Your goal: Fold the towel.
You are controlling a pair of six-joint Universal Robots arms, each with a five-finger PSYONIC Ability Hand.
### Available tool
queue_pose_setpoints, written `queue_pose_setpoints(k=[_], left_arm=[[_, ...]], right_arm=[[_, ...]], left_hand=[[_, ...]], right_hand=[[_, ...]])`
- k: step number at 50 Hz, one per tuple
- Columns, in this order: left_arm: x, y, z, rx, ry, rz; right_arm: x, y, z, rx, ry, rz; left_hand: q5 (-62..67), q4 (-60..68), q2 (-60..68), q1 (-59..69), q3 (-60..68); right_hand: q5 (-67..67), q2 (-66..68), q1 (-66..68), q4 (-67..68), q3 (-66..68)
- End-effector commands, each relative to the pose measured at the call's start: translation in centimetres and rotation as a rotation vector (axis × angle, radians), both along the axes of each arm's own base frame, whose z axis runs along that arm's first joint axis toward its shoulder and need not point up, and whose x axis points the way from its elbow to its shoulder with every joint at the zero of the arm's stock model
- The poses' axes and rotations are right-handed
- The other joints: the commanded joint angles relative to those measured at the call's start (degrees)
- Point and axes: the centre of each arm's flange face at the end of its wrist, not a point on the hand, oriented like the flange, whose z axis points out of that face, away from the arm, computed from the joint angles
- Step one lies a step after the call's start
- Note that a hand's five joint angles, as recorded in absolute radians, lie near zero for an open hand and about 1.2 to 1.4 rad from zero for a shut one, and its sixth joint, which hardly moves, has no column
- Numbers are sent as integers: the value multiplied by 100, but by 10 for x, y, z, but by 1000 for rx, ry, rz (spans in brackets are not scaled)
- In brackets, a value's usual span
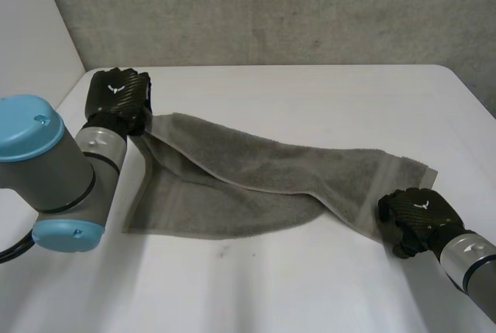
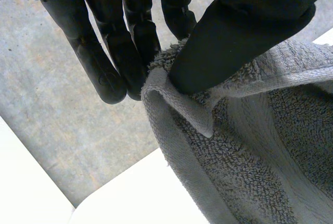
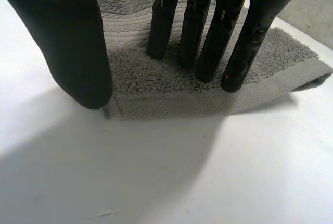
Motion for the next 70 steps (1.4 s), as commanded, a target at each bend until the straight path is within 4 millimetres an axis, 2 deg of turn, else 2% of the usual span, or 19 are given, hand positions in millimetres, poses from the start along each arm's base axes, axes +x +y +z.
queue_pose_setpoints(k=[1,12,18,20,24,27,29,31,32,34,35,36,38,54,62,70], left_arm=[[0,0,0,0,0,0],[0,-1,-1,2,1,1],[0,-1,-1,2,1,1],[0,-1,-1,2,1,1],[0,0,-1,1,-1,0],[1,0,-1,3,0,1],[1,0,-1,3,0,1],[0,0,-2,5,0,0],[0,0,-2,5,0,0],[0,1,-3,10,-4,-1],[0,1,-3,10,-4,-1],[0,2,-4,11,-5,-1],[0,1,-3,10,-4,-1],[1,1,-4,10,-4,0],[1,1,-3,8,-4,0],[1,1,-4,10,-4,0]], right_arm=[[0,-9,0,-20,9,5],[2,-21,2,-44,10,10],[4,-29,-1,-47,17,20],[4,-35,2,-67,20,22],[4,-40,4,-83,19,23],[4,-44,-2,-67,22,21],[4,-46,-4,-56,23,21],[2,-47,-6,-42,22,9],[2,-47,-6,-42,22,9],[1,-44,-5,-29,21,8],[1,-44,-5,-29,21,8],[1,-42,-4,-23,21,8],[1,-41,-2,-16,20,9],[-4,-42,-1,-3,16,-3],[-2,-46,-3,-12,14,7],[0,-57,-4,-26,13,11]], left_hand=[[1059,1024,1027,1178,1030],[1059,1024,1027,1178,1030],[1059,1024,1027,1178,1030],[1059,1024,1027,1178,1030],[1059,1024,1027,1178,1030],[1059,1024,1027,1178,1030],[1059,1024,1027,1178,1030],[1059,1024,1027,1178,1030],[1059,1024,1027,1178,1030],[1059,1024,1027,1178,1030],[1059,1024,1027,1178,1030],[1059,1024,1027,1178,1030],[1059,1024,1027,1178,1030],[1059,1024,1027,1178,1030],[1059,1024,1027,1178,1030],[1059,1024,1027,1178,1030]], right_hand=[[1001,826,1469,838,833],[1438,1264,1907,1276,1270],[2733,2559,3202,2571,2566],[3805,3630,4273,3643,3637],[4040,3865,4508,3877,3872],[4040,3865,4508,3877,3872],[3793,3619,4262,3631,3625],[2203,2028,2671,2041,2035],[2195,2021,2664,2033,2027],[1091,916,1559,929,923],[1085,910,1554,923,917],[369,194,837,207,201],[-55,-229,414,-217,-222],[42,-133,511,-120,-126],[833,658,1301,670,665],[4036,3862,4505,3874,3868]])
